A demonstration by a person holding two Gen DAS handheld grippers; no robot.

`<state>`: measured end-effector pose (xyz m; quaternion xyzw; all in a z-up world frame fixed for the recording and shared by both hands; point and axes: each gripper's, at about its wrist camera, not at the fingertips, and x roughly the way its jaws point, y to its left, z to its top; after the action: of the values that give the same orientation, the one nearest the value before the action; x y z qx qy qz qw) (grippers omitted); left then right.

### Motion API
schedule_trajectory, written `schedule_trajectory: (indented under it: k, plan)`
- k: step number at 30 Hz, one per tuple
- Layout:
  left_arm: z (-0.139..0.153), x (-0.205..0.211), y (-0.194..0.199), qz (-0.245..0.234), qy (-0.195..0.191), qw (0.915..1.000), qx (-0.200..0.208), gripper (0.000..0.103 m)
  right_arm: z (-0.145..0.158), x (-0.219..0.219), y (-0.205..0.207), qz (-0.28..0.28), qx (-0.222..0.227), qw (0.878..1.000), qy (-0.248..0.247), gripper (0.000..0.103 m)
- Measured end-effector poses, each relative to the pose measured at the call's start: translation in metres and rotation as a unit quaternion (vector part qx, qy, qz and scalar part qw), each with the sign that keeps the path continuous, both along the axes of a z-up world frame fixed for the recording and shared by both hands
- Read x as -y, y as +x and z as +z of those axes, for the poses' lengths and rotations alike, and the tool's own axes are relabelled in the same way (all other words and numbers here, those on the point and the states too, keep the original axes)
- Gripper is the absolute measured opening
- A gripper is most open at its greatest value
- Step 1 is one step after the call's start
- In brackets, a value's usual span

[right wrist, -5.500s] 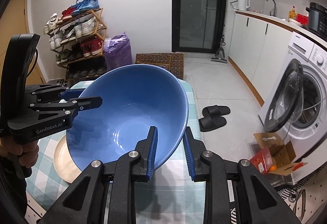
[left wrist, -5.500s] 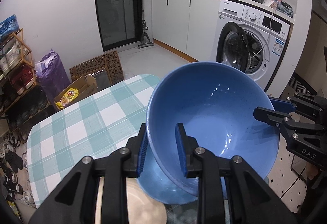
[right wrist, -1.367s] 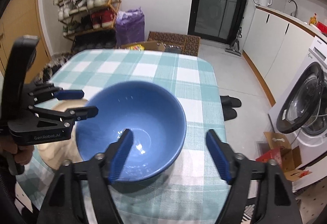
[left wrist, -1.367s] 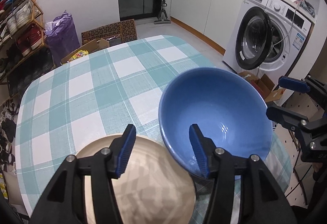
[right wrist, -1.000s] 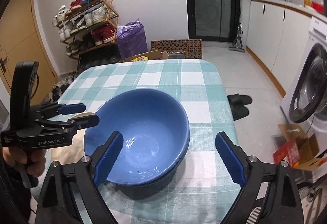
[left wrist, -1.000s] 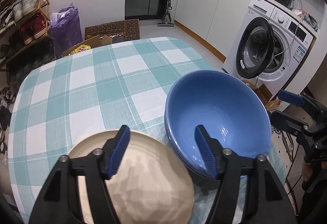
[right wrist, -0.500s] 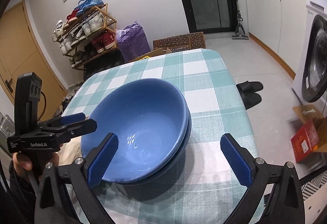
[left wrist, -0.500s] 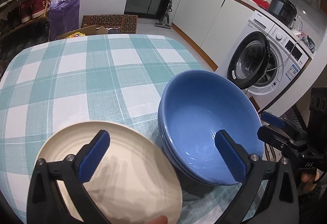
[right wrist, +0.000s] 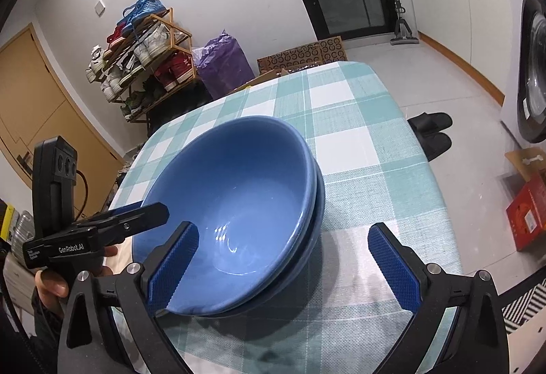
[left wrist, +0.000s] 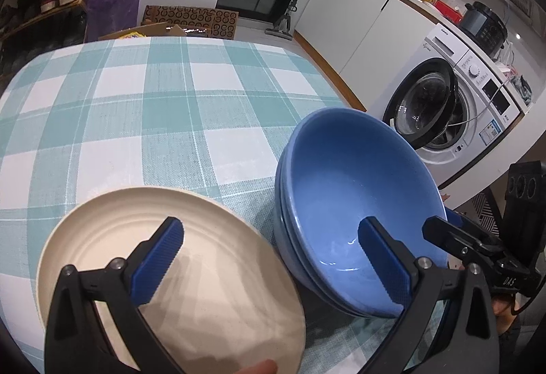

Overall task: Organize plates and bowls
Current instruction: 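Close both grippers on the rim of the nested blue bowls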

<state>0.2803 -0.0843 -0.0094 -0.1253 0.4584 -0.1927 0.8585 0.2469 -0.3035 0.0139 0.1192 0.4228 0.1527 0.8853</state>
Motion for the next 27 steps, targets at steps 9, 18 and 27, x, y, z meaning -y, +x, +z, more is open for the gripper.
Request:
schedule_trajectory:
  k: [9, 18, 27]
  plan:
    - [0.005, -0.001, -0.003, -0.011, -0.018, 0.9996, 0.021, 0.100, -0.008, -0.003, 0.003, 0.013, -0.012, 1.000, 0.014, 0.080]
    - [0.009, 0.006, -0.009, -0.034, -0.026, 0.9985, 0.034, 0.071, -0.008, -0.010, -0.002, 0.028, -0.004, 1.000, 0.009, 0.069]
    - [0.005, 0.011, -0.009, -0.047, -0.038, 0.9981, 0.015, 0.045, -0.008, -0.004, -0.006, 0.019, -0.003, 1.000, 0.014, 0.060]
